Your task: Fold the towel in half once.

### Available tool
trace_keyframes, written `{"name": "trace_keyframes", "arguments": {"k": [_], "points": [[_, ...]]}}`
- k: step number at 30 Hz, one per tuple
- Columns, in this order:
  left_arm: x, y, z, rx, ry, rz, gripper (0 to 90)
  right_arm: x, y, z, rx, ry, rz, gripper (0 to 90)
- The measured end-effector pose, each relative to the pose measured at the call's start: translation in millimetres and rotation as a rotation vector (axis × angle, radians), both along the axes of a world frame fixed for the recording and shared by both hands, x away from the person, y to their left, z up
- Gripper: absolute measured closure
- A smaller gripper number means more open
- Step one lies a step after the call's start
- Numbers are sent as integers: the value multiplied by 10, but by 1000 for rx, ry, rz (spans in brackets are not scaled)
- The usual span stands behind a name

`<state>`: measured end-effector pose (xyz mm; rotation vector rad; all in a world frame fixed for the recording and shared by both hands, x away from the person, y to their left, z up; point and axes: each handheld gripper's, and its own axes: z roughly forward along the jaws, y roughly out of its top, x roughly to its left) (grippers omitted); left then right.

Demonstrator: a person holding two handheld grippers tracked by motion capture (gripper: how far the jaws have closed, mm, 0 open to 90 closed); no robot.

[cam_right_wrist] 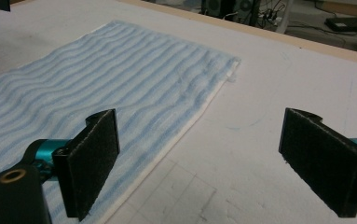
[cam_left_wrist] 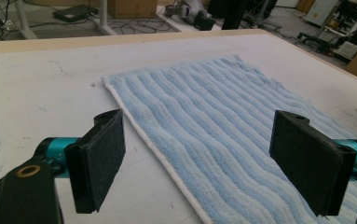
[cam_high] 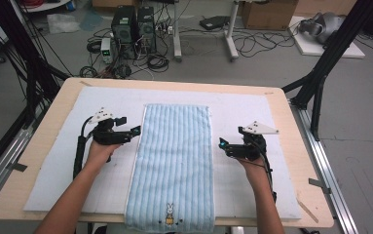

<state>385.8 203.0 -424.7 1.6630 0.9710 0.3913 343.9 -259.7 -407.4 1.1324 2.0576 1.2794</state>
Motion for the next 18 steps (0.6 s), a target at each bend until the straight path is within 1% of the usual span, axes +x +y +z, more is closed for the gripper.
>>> {"name": "trace_keyframes", "arguments": {"k": [2,7,8,9,10,13,15,16,17,18], "points": [[22,5,0,-6,13,10,187,7,-1,-4,3,-1,0,114],[92,17,3,13,51,34,188,3,6,-8,0,11,2,115],[111,21,6,8,50,35,191,0,7,-9,1,13,3,115],[138,20,6,-1,65,33,216,2,8,-10,1,14,5,114],[157,12,7,11,73,34,231,4,9,-13,-2,14,5,115],[218,-42,8,33,80,42,243,7,17,-23,-9,16,13,115],[254,-65,7,54,85,55,244,2,25,-29,-8,27,16,115],[283,-84,0,59,83,73,247,3,24,-29,-11,25,17,115],[308,-89,-18,47,85,74,263,-1,25,-30,-14,29,19,115],[338,-95,-41,44,111,69,281,-1,23,-32,-12,30,18,115]]}}
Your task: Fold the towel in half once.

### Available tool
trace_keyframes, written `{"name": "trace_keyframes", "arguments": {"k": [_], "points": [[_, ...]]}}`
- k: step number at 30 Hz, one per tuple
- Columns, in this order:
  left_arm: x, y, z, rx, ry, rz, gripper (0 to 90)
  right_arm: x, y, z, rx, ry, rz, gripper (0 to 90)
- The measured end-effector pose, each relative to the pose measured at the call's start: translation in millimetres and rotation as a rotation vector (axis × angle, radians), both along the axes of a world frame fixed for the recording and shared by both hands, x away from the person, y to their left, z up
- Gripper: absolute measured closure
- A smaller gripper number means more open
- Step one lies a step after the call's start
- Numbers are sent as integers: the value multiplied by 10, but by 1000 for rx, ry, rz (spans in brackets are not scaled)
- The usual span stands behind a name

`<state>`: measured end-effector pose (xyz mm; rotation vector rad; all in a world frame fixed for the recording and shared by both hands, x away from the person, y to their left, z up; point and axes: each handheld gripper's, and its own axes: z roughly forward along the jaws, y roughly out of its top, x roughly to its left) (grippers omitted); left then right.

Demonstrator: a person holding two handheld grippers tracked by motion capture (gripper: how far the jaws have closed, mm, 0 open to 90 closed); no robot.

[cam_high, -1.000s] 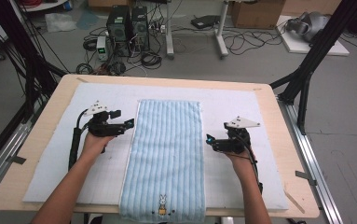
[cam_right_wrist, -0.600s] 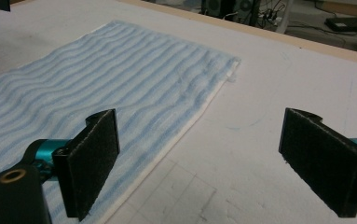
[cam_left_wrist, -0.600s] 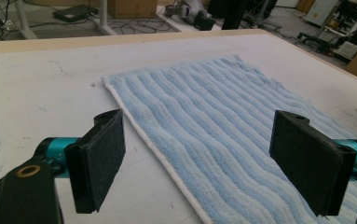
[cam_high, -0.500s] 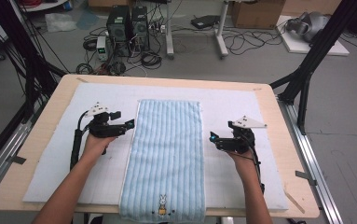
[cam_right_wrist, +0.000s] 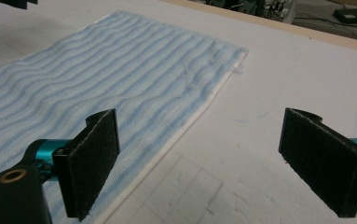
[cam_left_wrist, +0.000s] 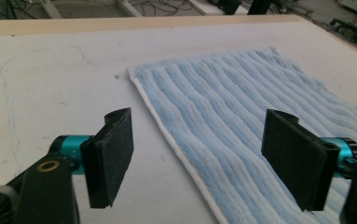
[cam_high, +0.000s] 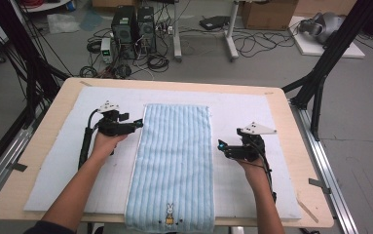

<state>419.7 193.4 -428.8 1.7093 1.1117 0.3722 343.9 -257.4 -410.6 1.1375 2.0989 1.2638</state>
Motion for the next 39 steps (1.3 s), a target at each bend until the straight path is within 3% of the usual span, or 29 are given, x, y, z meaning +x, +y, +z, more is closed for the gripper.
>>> {"name": "trace_keyframes", "arguments": {"k": [3,13,16,20,23,28,33,39], "points": [[79,-60,-84,41,58,18,338,1,-15,-3,5,-1,-2,115],[199,-280,-164,142,71,25,393,23,-56,-35,15,13,-13,115],[204,-321,-219,202,88,14,435,24,-58,-38,18,18,-12,115],[181,-355,-211,272,58,-7,546,33,-52,-47,13,20,-9,115],[171,-368,-209,287,44,-27,652,33,-37,-55,7,23,-7,115],[172,-361,-211,261,57,-44,834,39,-9,-75,-3,36,-5,115],[179,-347,-217,235,71,-38,855,82,44,-128,3,73,-11,115],[181,-341,-219,229,76,-38,855,137,154,-188,-24,91,6,115]]}}
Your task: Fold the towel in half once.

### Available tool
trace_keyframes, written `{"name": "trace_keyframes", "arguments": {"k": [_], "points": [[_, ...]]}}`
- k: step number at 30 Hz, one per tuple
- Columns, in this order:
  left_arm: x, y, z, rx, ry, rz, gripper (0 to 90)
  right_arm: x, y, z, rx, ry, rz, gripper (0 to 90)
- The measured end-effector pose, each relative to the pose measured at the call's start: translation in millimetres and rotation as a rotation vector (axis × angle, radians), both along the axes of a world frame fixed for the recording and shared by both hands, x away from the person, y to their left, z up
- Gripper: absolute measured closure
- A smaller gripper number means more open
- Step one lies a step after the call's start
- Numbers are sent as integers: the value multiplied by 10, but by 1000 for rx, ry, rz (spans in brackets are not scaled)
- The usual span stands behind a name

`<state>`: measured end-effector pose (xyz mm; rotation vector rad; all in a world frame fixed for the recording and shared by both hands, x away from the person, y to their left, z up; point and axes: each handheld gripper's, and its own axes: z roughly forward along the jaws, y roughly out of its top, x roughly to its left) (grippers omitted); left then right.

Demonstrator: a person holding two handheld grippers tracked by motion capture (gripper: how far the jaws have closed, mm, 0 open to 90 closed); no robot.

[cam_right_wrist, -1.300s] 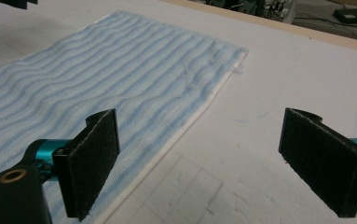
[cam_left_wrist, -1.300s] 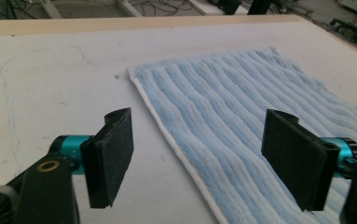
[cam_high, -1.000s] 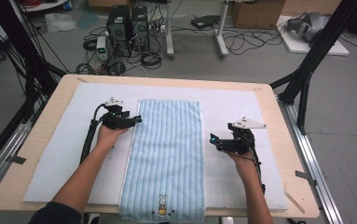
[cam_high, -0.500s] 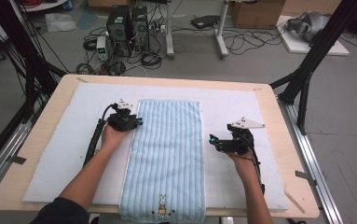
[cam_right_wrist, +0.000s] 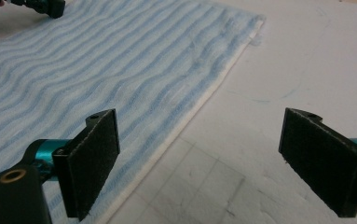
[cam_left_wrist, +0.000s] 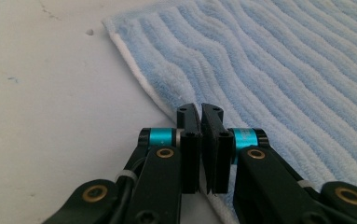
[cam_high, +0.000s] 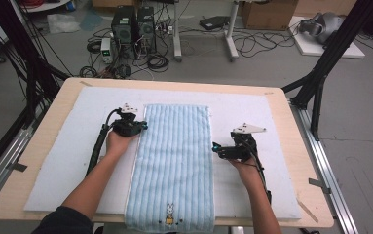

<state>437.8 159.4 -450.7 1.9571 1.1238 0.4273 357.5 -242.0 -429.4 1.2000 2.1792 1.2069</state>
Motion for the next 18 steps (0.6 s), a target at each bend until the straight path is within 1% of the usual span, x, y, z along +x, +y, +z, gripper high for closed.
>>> {"name": "trace_keyframes", "arguments": {"k": [3,5,6,7,9,11,12,15,17,18], "points": [[2,1,-2,-5,1,1,855,50,49,-26,3,10,-6,115],[4,8,-2,-7,4,-2,855,87,79,-41,-9,13,-5,115],[3,2,-6,-19,4,7,855,104,96,-47,-12,19,-5,117],[5,4,-7,-22,5,6,854,130,110,-53,-16,22,-3,137],[7,9,-7,-23,8,7,854,196,128,-58,-14,37,3,229],[9,16,-5,-21,12,5,854,275,158,-65,-10,55,-5,304],[11,17,-7,-29,15,8,854,320,178,-72,-10,64,-6,342],[18,34,-8,-42,27,9,854,454,280,-95,-32,104,-2,423],[24,41,-13,-66,37,20,855,523,352,-110,-43,99,-8,469],[27,49,-13,-67,41,18,856,556,392,-112,-53,100,-22,489]]}}
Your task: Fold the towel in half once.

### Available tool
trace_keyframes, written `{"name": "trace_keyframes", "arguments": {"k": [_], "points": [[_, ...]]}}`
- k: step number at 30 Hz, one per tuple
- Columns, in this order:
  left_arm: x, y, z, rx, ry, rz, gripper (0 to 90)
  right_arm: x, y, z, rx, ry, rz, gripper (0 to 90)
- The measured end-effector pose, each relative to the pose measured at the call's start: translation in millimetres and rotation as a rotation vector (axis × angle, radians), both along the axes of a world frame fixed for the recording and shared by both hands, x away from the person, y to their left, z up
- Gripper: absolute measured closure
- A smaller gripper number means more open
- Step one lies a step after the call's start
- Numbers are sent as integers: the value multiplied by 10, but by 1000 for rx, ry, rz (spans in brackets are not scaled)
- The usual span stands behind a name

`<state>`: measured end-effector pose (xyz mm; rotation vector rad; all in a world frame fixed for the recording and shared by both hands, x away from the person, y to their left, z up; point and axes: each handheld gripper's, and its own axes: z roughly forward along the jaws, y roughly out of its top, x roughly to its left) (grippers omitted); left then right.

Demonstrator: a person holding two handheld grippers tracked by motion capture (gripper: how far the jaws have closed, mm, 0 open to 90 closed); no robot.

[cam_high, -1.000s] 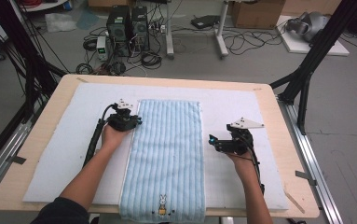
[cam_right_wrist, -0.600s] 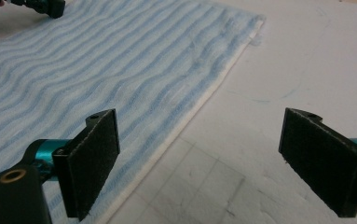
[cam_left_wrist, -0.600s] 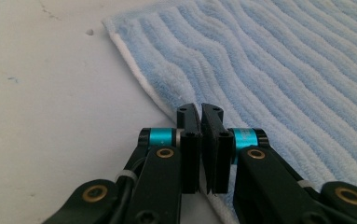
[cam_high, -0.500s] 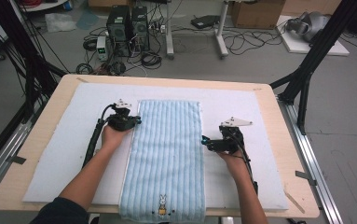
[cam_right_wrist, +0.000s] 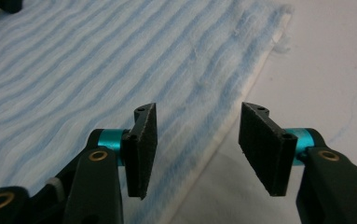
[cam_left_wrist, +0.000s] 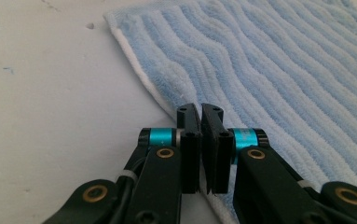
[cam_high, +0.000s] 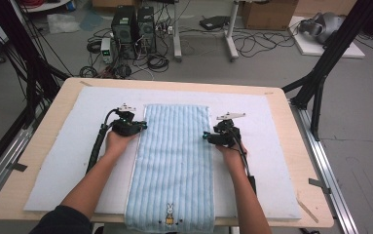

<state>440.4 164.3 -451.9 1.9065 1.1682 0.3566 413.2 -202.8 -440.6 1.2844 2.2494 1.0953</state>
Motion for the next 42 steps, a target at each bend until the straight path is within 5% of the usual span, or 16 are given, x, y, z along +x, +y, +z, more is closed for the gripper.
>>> {"name": "trace_keyframes", "arguments": {"k": [4,6,11,15,19,22,32,35,42], "points": [[9,10,-4,-22,10,10,863,82,66,-27,-9,-20,-34,568],[14,19,-4,-28,17,10,865,133,78,-65,-20,7,-51,581],[47,60,-13,-73,44,28,872,198,97,-59,-42,5,-22,851],[111,92,7,-98,52,67,873,266,132,-27,-59,-4,-23,864],[125,160,86,-168,18,83,873,277,117,31,1,-66,-47,864],[106,213,141,-214,10,64,872,261,90,46,17,-65,-33,864],[-127,321,297,-236,2,-24,871,-3,36,245,80,-92,45,864],[-268,332,323,-260,-28,-42,871,-123,15,269,83,-95,68,864],[-561,343,335,-241,-49,-110,869,-420,-19,262,59,-95,123,862]]}}
